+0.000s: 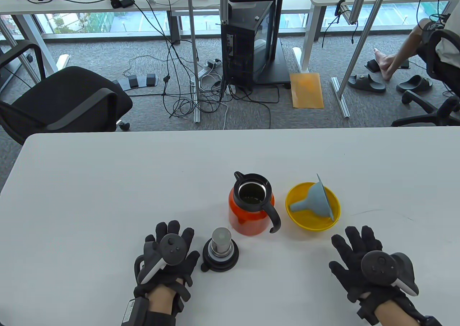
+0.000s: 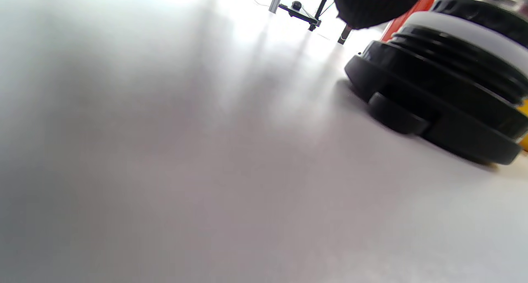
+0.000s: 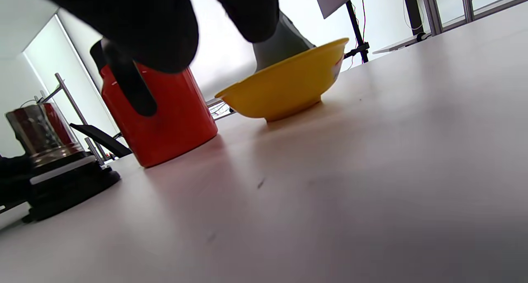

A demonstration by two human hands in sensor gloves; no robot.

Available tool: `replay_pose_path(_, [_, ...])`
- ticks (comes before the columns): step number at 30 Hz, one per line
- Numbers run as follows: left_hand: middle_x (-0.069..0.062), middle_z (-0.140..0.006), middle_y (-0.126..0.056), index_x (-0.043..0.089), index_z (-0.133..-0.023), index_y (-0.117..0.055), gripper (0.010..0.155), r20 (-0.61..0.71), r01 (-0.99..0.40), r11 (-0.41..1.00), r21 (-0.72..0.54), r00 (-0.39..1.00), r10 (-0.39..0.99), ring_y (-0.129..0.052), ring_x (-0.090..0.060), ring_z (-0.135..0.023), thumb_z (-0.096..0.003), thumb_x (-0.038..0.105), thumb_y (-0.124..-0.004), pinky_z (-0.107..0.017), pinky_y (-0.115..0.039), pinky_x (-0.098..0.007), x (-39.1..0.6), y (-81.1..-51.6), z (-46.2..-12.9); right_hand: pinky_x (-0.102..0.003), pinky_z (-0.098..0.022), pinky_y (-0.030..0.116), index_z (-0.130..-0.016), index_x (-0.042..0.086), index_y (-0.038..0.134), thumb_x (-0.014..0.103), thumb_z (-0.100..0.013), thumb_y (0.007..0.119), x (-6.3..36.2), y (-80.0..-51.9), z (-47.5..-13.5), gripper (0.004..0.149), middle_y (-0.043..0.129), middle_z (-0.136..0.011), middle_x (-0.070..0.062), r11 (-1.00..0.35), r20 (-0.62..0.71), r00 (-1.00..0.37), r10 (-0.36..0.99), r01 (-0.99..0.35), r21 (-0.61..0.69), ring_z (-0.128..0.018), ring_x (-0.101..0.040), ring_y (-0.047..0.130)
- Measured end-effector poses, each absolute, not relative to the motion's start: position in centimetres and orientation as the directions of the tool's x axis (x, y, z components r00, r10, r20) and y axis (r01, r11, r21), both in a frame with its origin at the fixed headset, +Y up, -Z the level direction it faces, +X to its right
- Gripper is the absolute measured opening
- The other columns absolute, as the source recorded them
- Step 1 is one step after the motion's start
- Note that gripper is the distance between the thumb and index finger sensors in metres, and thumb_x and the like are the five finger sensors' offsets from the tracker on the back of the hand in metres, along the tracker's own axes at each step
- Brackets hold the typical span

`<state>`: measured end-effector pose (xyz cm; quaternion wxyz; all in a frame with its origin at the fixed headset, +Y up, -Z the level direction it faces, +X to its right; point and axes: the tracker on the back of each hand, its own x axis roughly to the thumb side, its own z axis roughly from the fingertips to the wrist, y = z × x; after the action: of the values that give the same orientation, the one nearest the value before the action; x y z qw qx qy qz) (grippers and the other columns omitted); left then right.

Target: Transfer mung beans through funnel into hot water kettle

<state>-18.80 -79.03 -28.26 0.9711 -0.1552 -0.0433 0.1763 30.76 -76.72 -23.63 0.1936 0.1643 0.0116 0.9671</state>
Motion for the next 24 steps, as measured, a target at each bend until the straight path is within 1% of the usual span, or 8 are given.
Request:
replay_pose_path(1, [-0.005,-0.115,-0.005,0.033,-0.109,-0.036,0.072,0.027,-0.327,0.891,-0.314,0.935,0.352,0.004,-0.039,-0.102,-0.0483,0.052,-0.069,-0.070,-0.007,-0.068,-18.9,-79.0,-28.2,-0.079,-0.053,0.014,-0.110,0.003,0.050,0.041,-0.052,0.078,30.9,-77.0,-23.3,0.075,0.021,-0.107,-0.034,-0.944,0.323,-0.888,0.326,-0.322,0.067,-0.087,-0.062,0.000])
replay_pose_path(3, [-0.005,-0.115,-0.005,0.033,-0.109,-0.035,0.072,0.023,-0.326,0.892,-0.312,0.936,0.351,0.004,-0.039,-0.102,-0.0483,0.052,-0.069,-0.070,-0.007,-0.068,-19.0,-78.9,-28.2,-0.079,-0.053,0.014,-0.110,0.003,0.050,0.041,-0.052,0.078,31.2,-77.2,-23.2,0.075,0.021,-0.107,-0.034,-0.955,0.305,-0.905,0.296,-0.286,0.078,-0.087,-0.062,0.001])
replay_pose_path(6, [-0.004,-0.115,-0.005,0.033,-0.109,-0.036,0.072,0.013,-0.309,0.891,-0.331,0.943,0.332,0.003,-0.039,-0.102,-0.0482,0.051,-0.069,-0.070,-0.007,-0.068,-18.9,-78.8,-28.2,-0.079,-0.053,0.014,-0.109,0.002,0.051,0.040,-0.052,0.078,31.5,-77.5,-23.3,0.074,0.022,-0.107,-0.034,-0.942,0.308,-0.892,0.332,-0.332,0.052,-0.088,-0.062,0.002])
replay_pose_path(9, [-0.004,-0.115,-0.005,0.033,-0.109,-0.036,0.072,0.017,-0.262,0.903,-0.339,0.958,0.285,0.003,-0.039,-0.103,-0.0481,0.051,-0.069,-0.070,-0.008,-0.068,-18.7,-78.1,-28.2,-0.079,-0.053,0.014,-0.109,0.003,0.049,0.041,-0.052,0.077,31.6,-77.5,-23.3,0.074,0.021,-0.107,-0.034,-0.939,0.303,-0.891,0.340,-0.337,0.063,-0.088,-0.062,0.001])
replay_pose_path(12, [-0.004,-0.115,-0.006,0.033,-0.109,-0.036,0.072,0.011,-0.265,0.901,-0.344,0.958,0.286,0.003,-0.038,-0.103,-0.0481,0.051,-0.069,-0.070,-0.008,-0.067,-18.5,-77.0,-28.2,-0.079,-0.053,0.014,-0.109,0.003,0.050,0.040,-0.052,0.077,31.6,-77.4,-23.3,0.074,0.021,-0.107,-0.034,-0.941,0.310,-0.891,0.333,-0.334,0.049,-0.088,-0.062,0.001])
replay_pose_path(17, [-0.004,-0.115,-0.006,0.033,-0.109,-0.036,0.072,0.019,-0.302,0.902,-0.309,0.946,0.323,0.003,-0.038,-0.103,-0.0479,0.051,-0.069,-0.070,-0.008,-0.067,-17.8,-72.9,-28.2,-0.079,-0.053,0.014,-0.109,0.003,0.051,0.041,-0.052,0.078,31.6,-77.4,-23.3,0.073,0.022,-0.107,-0.034,-0.940,0.323,-0.885,0.336,-0.338,0.052,-0.088,-0.062,0.002])
replay_pose_path(20, [-0.004,-0.116,-0.009,0.033,-0.109,-0.037,0.068,0.043,-0.300,0.911,-0.284,0.945,0.325,0.001,-0.038,-0.104,-0.0488,0.047,-0.066,-0.071,-0.009,-0.067,-16.7,-70.3,-28.2,-0.079,-0.053,0.015,-0.108,0.003,0.053,0.041,-0.052,0.078,31.6,-77.4,-23.3,0.073,0.022,-0.107,-0.035,-0.937,0.324,-0.881,0.344,-0.344,0.059,-0.088,-0.062,0.002])
replay_pose_path(24, [-0.004,-0.116,-0.011,0.033,-0.109,-0.038,0.067,0.078,-0.308,0.910,-0.277,0.937,0.341,0.000,-0.038,-0.104,-0.0488,0.046,-0.065,-0.071,-0.010,-0.067,-14.9,-68.2,-28.4,-0.079,-0.053,0.015,-0.108,0.003,0.053,0.041,-0.052,0.077,31.6,-77.4,-23.4,0.073,0.022,-0.107,-0.035,-0.931,0.326,-0.874,0.360,-0.360,0.062,-0.088,-0.063,0.002])
